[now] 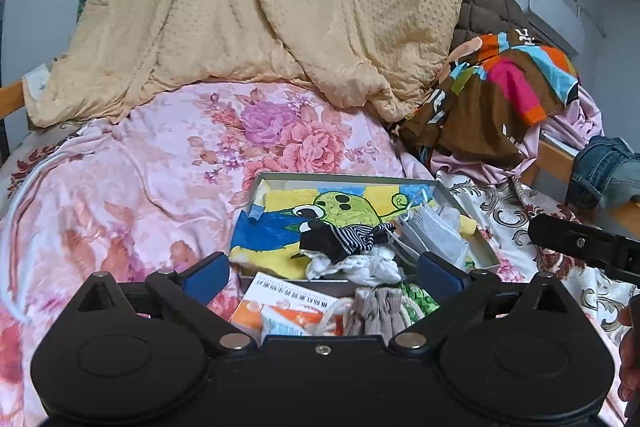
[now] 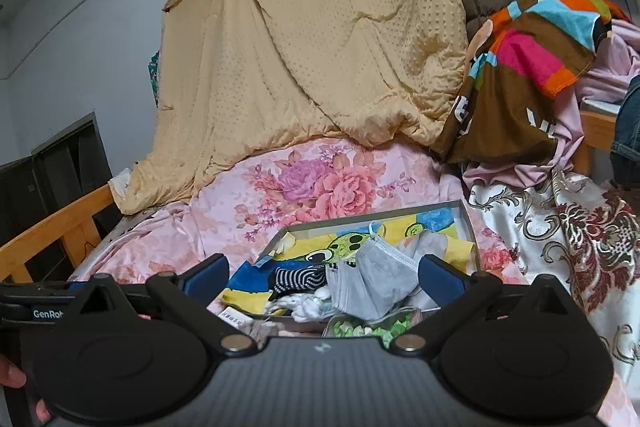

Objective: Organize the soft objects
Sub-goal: 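Move both grippers back toward the orange cup and remaining items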

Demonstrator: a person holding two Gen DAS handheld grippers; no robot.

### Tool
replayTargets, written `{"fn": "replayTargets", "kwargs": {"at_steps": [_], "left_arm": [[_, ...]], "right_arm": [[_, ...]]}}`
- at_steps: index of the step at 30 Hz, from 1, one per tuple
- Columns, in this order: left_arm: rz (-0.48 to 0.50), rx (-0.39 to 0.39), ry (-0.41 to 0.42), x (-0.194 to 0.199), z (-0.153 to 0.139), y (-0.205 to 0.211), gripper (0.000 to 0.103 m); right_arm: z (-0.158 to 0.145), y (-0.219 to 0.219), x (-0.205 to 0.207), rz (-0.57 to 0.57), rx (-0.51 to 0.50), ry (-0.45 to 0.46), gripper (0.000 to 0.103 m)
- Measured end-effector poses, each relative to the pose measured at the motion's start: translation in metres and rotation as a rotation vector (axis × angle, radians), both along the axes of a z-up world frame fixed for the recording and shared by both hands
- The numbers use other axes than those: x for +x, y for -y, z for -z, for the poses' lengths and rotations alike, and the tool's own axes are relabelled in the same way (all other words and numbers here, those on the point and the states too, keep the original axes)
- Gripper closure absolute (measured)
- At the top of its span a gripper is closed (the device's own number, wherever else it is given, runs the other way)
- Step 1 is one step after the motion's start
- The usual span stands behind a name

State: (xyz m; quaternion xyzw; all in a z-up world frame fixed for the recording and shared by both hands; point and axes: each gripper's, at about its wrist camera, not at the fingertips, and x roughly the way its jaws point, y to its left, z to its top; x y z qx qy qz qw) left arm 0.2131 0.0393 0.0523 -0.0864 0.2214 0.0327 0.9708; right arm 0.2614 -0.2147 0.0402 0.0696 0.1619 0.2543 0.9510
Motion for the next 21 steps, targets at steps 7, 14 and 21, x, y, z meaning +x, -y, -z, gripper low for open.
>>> {"fn": "replayTargets", "kwargs": {"at_steps": [7, 14, 21], "left_arm": [[-0.001, -0.013, 0.021, -0.035, 0.000, -0.002, 0.001], [0.007, -0.022, 0.036, -0.065, 0.005, -0.002, 0.001], [0.036, -0.014, 0.009, -0.087, 0.018, 0.001, 0.001]], "right_arm": [[0.002, -0.001, -0.034, 0.001, -0.028, 0.019, 0.000], [0.010, -0.002, -0.063, 0.003, -0.049, 0.009, 0.000], [0.021, -0.005, -0.083, -0.004, -0.085, -0.010, 0.000]]}}
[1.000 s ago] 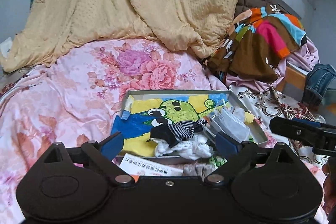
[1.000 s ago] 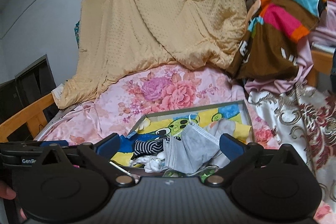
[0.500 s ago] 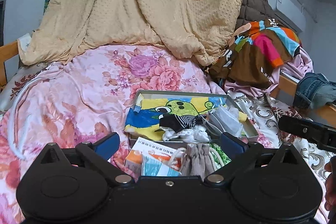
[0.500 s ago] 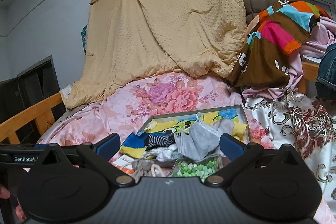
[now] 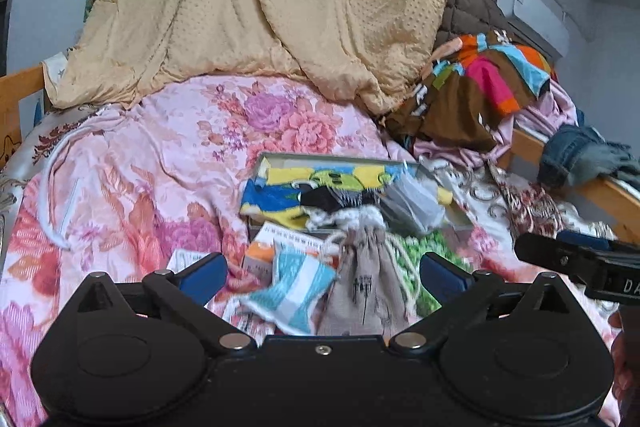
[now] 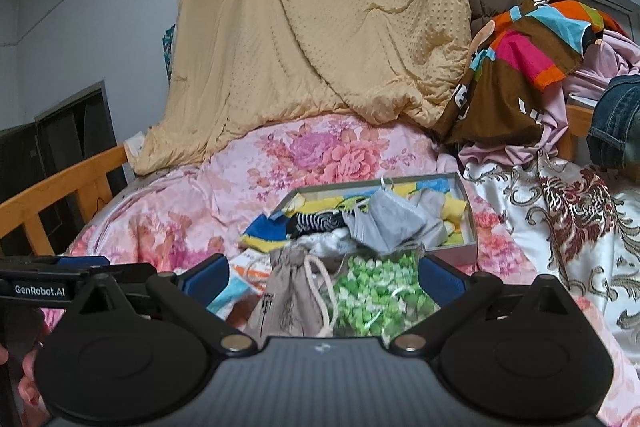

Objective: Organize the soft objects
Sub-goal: 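Move both grippers back toward the orange cup and remaining items, then grasp the orange cup with the right gripper while the left gripper grasps the cartoon-figure pad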

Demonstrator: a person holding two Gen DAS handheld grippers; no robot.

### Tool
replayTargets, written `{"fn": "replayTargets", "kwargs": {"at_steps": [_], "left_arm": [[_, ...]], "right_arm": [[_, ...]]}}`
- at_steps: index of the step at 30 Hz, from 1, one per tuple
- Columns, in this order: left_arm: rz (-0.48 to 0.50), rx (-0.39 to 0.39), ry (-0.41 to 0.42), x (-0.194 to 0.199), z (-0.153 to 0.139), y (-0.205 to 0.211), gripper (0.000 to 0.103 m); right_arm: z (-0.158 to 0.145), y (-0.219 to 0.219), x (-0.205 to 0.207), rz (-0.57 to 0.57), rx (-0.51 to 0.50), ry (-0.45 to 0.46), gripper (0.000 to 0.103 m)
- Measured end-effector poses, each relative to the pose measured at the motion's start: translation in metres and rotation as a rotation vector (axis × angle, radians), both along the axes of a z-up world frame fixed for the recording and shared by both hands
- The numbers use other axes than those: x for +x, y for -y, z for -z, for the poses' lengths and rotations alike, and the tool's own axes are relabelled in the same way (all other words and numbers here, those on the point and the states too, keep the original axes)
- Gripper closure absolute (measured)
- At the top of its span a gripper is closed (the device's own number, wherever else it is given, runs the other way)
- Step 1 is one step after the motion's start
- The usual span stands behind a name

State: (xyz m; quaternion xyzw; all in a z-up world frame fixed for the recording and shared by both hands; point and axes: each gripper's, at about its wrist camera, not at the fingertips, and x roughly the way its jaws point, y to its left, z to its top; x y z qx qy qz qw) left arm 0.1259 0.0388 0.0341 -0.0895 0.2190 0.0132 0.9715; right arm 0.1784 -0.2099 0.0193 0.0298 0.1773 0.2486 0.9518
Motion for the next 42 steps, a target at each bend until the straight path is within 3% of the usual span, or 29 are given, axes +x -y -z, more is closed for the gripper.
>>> {"fn": "replayTargets", "kwargs": {"at_steps": [6, 15, 21, 38, 42], "left_arm": [[0.014, 0.012, -0.023, -0.014, 0.011, -0.002, 0.001], [-0.003, -0.042, -0.101, -0.022, 0.034, -0.011, 0.001], [-0.015, -0.018, -0.136, -0.015, 0.042, -0.011, 0.001], [-0.073, -0.106, -0.271, 0.014, 0.067, -0.025, 0.001], [-0.074, -0.085, -0.276, 0.024, 0.072, -0.025, 0.001]], "right_arm": [[0.007, -0.001, -0.011, -0.007, -0.026, -0.016, 0.000], [0.024, -0.007, -0.014, -0.023, -0.067, -0.067, 0.000], [0.039, -0.013, -0.007, -0.047, -0.094, -0.119, 0.000], [0.078, -0.046, -0.001, -0.145, -0.213, -0.248, 0.000], [0.084, -0.049, 0.001, -0.155, -0.230, -0.267, 0.000]]}}
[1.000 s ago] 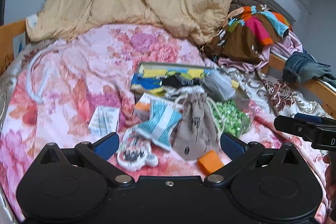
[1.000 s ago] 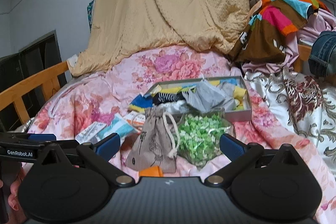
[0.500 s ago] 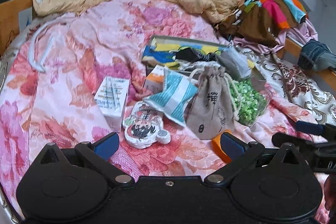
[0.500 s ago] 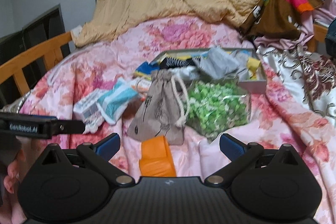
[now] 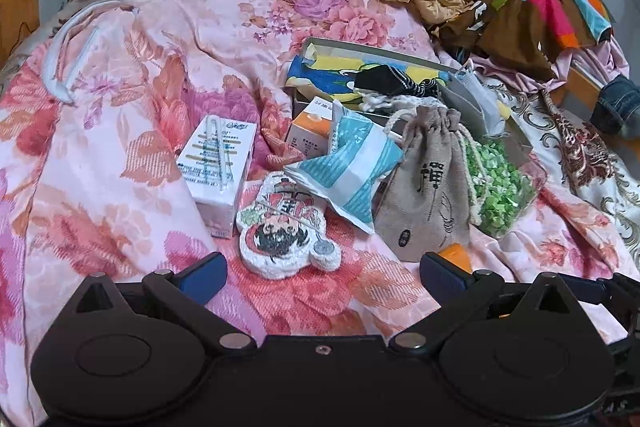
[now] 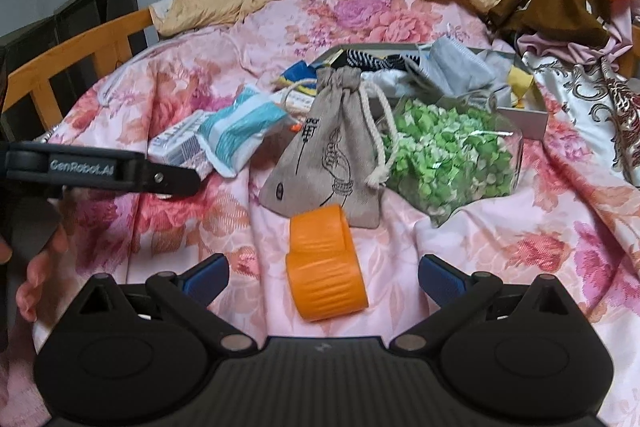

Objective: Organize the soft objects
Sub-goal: 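Grasp the orange cup with the right gripper while the left gripper grasps the cartoon-figure pad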

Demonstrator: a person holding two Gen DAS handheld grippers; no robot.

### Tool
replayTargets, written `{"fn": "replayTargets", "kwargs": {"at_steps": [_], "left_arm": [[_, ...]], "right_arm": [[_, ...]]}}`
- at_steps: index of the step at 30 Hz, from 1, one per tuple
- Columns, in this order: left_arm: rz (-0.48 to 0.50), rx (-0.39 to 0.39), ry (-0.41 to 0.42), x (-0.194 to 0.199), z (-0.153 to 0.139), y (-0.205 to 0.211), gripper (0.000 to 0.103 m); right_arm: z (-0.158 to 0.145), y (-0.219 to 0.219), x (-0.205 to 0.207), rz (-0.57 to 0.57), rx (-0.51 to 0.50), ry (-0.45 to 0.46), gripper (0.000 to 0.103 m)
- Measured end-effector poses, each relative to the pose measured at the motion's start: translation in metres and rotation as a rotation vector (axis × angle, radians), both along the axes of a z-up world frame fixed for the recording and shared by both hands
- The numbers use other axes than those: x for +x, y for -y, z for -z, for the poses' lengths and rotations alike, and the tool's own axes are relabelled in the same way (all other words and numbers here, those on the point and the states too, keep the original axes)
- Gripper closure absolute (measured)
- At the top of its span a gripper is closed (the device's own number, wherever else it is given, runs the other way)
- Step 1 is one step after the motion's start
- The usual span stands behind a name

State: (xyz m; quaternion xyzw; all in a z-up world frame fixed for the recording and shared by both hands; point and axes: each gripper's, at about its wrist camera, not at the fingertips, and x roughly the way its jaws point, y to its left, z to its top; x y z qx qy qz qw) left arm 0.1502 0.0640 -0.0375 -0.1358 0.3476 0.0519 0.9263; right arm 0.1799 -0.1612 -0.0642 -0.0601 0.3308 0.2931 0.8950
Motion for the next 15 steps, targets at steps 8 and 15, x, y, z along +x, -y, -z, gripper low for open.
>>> {"fn": "replayTargets", "kwargs": {"at_steps": [8, 15], "left_arm": [[0.053, 0.088, -0.031, 0.018, 0.007, 0.000, 0.001], [0.062, -0.002, -0.049, 0.035, 0.018, -0.013, 0.001]], "right_arm": [[0.010, -0.002, 0.009, 0.007, -0.013, -0.054, 0.000], [0.018, -0.006, 0.012, -0.002, -0.026, -0.081, 0.000]]}}
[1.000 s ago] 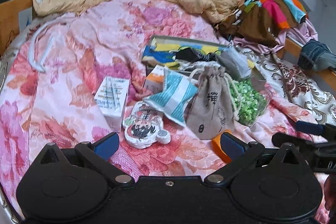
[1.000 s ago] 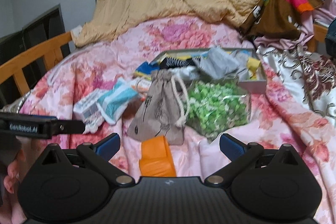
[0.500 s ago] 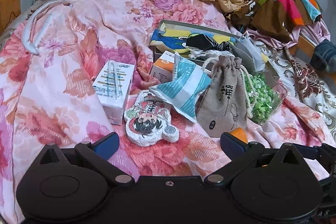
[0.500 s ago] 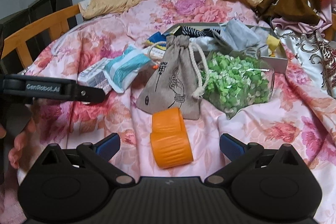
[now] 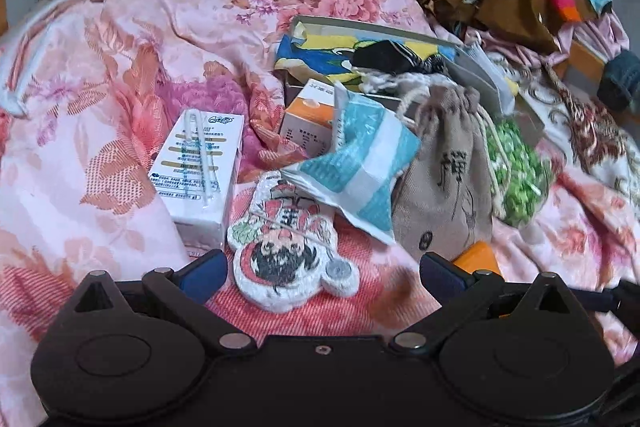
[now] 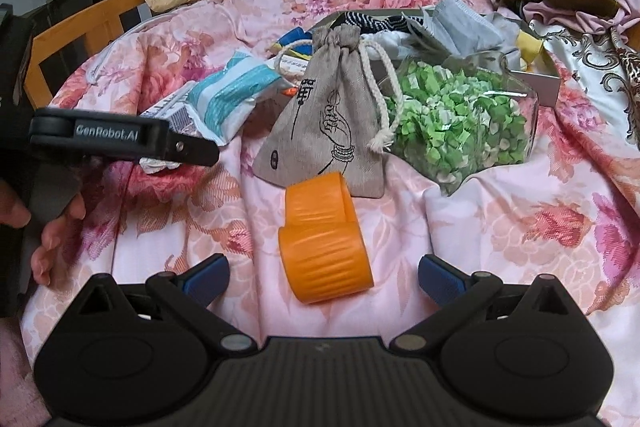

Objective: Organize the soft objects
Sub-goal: 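Grasp the orange cup with the right gripper while the left gripper grasps the cartoon-figure pad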

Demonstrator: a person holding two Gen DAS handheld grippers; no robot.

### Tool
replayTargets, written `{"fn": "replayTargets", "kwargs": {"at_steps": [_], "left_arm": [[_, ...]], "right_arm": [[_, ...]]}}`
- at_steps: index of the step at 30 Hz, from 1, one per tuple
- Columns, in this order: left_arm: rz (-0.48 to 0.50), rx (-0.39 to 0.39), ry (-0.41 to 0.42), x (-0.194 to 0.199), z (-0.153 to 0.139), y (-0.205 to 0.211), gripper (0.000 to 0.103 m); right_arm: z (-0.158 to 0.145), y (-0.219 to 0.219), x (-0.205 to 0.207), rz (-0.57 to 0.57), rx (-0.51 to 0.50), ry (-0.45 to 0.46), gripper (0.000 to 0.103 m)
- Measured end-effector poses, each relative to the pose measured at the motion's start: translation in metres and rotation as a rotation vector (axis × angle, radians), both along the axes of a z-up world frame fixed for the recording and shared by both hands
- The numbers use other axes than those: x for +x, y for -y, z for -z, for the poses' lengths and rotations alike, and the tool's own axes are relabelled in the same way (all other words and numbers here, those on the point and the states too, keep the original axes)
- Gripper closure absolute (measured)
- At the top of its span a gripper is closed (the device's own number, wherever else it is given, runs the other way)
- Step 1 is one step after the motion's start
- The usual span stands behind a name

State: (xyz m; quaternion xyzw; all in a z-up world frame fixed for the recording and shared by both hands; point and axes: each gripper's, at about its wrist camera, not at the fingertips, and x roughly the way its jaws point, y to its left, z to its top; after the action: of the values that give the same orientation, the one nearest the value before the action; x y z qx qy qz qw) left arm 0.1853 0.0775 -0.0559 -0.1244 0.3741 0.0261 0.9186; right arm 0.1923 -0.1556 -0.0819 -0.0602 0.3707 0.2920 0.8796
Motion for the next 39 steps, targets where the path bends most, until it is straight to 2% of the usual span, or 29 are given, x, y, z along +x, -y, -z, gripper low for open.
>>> {"fn": "replayTargets", "kwargs": {"at_steps": [5, 11, 13, 18, 33, 39], "left_arm": [[0.026, 0.003, -0.006, 0.008, 0.003, 0.000, 0.003], [0.031, 0.015, -0.017, 0.009, 0.004, -0.001, 0.015], [0.025, 0.015, -0.015, 0.008, 0.003, -0.002, 0.024], [0.004, 0.006, -0.011, 0.006, 0.003, -0.004, 0.035], [0.127, 0.004, 0.001, -0.002, 0.001, 0.025, 0.036], [0.140, 0.006, 0.002, -0.004, -0.001, 0.029, 0.036]], "right_arm": [[0.004, -0.002, 0.002, 0.003, 0.000, -0.014, 0.000], [0.006, -0.002, 0.004, 0.005, 0.006, -0.020, 0.000], [0.007, -0.002, 0.005, 0.005, 0.015, -0.026, 0.000], [0.008, 0.000, 0.009, 0.015, 0.046, -0.049, 0.000], [0.005, 0.000, 0.008, 0.038, 0.021, -0.028, 0.001], [0.003, 0.000, 0.007, 0.046, 0.009, -0.015, 0.006]]}}
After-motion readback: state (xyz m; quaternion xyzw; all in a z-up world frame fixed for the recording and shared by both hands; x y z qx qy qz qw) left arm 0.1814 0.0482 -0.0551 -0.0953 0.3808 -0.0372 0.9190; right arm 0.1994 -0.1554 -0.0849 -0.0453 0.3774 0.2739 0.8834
